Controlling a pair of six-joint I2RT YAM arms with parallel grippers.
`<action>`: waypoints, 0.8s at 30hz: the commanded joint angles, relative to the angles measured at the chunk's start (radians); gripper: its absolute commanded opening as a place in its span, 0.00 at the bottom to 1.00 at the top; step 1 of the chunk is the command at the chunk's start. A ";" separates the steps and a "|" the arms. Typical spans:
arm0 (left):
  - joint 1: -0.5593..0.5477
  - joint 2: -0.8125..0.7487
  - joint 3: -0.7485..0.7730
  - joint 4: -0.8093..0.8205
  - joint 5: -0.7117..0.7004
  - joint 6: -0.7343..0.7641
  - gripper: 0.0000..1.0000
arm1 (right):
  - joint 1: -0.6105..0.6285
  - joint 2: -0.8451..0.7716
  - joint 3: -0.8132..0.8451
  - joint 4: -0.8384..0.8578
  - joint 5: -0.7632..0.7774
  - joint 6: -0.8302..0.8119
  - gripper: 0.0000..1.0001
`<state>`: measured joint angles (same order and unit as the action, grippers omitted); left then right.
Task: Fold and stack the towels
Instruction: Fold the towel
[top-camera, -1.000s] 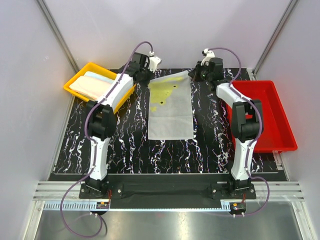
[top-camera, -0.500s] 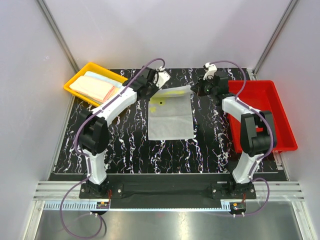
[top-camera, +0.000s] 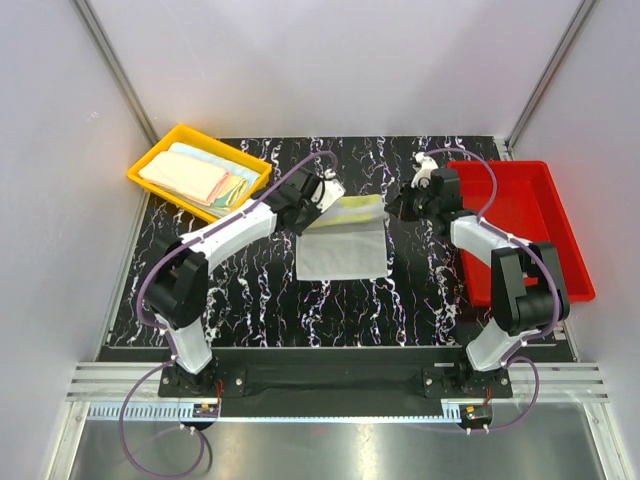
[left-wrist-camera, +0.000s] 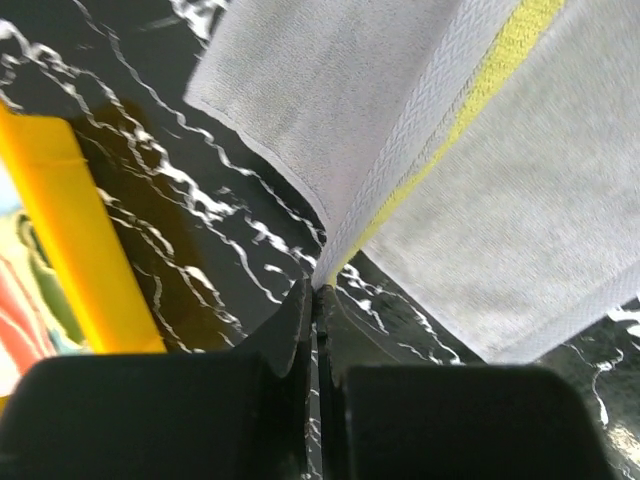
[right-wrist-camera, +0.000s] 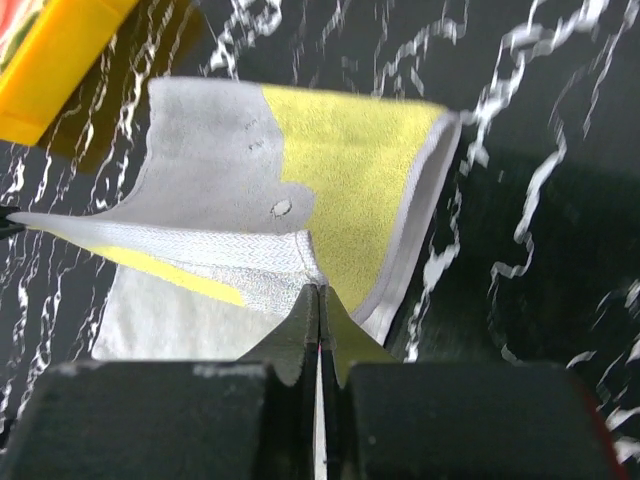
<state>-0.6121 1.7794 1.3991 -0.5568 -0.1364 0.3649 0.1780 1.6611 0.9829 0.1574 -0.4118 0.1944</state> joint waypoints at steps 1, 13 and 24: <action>-0.015 -0.060 -0.058 -0.029 -0.094 -0.037 0.00 | -0.005 -0.049 -0.067 -0.022 0.062 0.051 0.00; -0.083 -0.122 -0.218 -0.020 -0.029 -0.176 0.27 | 0.034 -0.115 -0.181 -0.265 0.102 0.166 0.37; 0.067 -0.225 -0.304 0.092 0.213 -0.677 0.47 | 0.089 -0.040 -0.030 -0.413 0.042 0.313 0.38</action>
<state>-0.6247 1.5749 1.1179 -0.5270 -0.0536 -0.1200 0.2295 1.6058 0.8833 -0.2169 -0.3603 0.4423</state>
